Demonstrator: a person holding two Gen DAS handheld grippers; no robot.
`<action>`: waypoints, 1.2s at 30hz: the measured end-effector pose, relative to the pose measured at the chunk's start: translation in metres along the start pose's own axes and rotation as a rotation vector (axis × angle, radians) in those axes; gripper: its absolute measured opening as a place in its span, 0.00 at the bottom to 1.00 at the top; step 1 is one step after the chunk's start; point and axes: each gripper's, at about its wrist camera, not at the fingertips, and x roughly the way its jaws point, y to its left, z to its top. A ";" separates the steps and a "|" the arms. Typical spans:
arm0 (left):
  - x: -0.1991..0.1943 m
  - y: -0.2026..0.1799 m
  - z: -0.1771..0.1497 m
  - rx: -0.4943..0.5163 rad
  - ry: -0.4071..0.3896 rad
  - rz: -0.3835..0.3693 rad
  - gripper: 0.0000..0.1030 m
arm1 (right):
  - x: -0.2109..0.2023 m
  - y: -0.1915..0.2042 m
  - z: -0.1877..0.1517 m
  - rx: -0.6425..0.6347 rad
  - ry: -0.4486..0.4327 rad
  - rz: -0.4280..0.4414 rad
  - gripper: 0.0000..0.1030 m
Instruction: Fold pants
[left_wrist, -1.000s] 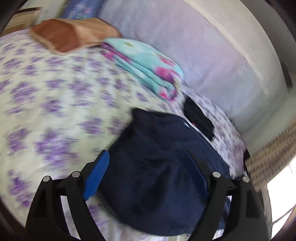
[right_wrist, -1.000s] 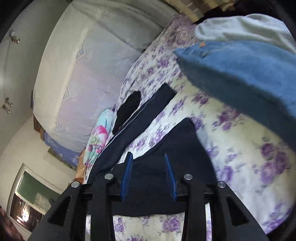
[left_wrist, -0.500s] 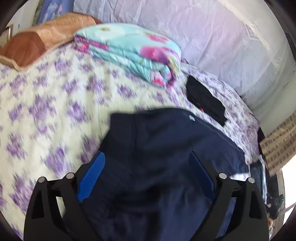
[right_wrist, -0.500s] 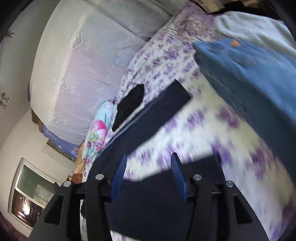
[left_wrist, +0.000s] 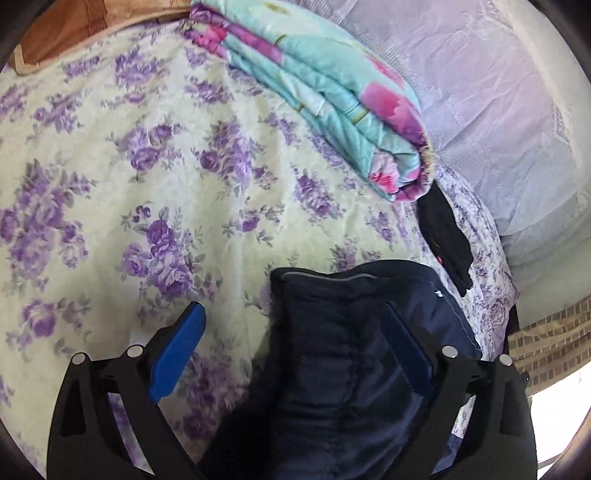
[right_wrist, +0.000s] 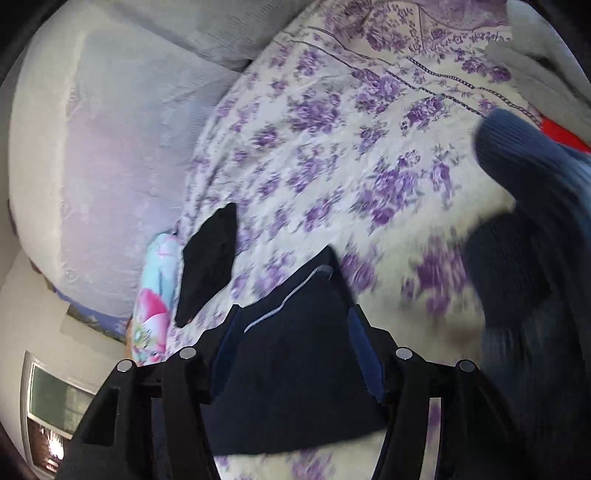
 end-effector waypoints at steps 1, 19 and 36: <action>0.005 0.001 0.001 0.000 0.003 0.004 0.94 | 0.011 -0.003 0.007 0.005 0.019 0.001 0.57; 0.011 0.000 -0.004 0.064 -0.066 0.015 0.96 | 0.078 -0.004 0.015 -0.196 0.135 0.054 0.14; 0.032 -0.018 0.020 0.166 0.131 -0.021 0.95 | 0.078 -0.011 0.010 -0.207 0.098 0.071 0.13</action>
